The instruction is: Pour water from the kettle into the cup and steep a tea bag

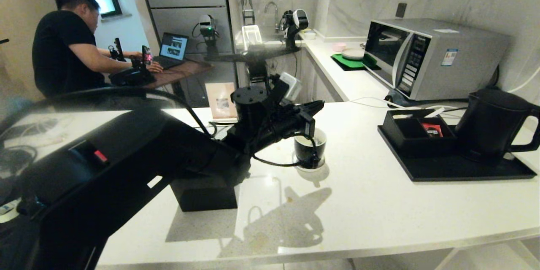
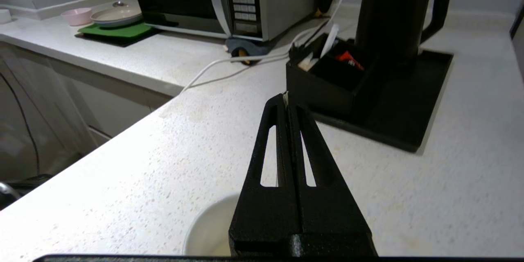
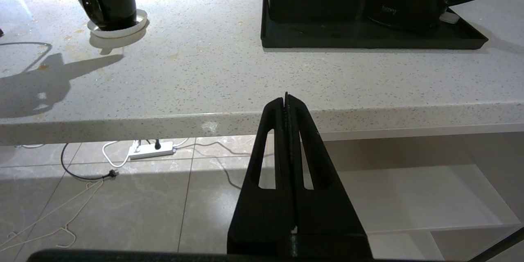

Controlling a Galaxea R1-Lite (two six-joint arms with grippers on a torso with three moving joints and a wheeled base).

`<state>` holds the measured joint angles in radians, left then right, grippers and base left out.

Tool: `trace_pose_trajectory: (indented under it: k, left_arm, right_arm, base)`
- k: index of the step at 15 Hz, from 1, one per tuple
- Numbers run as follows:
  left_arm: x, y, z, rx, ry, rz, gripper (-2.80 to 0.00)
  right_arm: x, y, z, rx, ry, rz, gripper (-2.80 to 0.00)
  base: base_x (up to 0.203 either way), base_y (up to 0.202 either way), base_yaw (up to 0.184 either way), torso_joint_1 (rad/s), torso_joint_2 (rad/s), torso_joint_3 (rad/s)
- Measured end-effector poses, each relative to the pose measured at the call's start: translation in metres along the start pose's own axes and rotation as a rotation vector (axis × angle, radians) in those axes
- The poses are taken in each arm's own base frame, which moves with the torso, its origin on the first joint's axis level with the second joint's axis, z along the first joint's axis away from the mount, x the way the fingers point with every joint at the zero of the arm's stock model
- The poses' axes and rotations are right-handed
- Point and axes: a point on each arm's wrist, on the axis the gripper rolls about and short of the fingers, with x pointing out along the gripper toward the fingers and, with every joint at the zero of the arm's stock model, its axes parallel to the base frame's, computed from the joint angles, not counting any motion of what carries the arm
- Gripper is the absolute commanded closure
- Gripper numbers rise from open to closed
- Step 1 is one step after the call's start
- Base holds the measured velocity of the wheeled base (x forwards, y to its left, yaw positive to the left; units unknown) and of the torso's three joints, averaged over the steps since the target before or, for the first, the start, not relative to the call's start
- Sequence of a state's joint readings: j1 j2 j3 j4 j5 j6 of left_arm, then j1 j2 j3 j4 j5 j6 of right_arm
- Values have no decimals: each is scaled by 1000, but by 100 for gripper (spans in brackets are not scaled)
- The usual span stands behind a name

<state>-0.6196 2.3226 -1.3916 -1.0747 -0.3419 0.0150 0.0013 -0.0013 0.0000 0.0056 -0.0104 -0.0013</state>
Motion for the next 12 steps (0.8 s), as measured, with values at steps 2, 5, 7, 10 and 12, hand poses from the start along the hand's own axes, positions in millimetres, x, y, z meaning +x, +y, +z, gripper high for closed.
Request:
trace_pose_trajectory:
  k: [2, 5, 7, 10, 12]
  left_arm:
    - [-2, 1, -3, 8, 12, -1, 0]
    - [-2, 1, -4, 8, 15, 0, 0]
    - [-3, 1, -4, 7, 14, 0, 0]
    - [-2, 1, -1, 10, 6, 1, 0]
    - [-2, 1, 3, 12, -1, 1, 0]
  right_arm:
    - [0, 0, 0, 0, 0, 0, 0]
    - [0, 0, 0, 0, 0, 0, 0]
    - [0, 0, 0, 0, 0, 0, 0]
    - [0, 0, 0, 0, 0, 0, 0]
    - [0, 0, 0, 0, 0, 0, 0]
  base:
    - [0, 0, 0, 0, 0, 0]
    - [0, 0, 0, 0, 0, 0]
    - [0, 0, 0, 0, 0, 0]
    - [0, 0, 0, 0, 0, 0]
    - [0, 0, 0, 0, 0, 0]
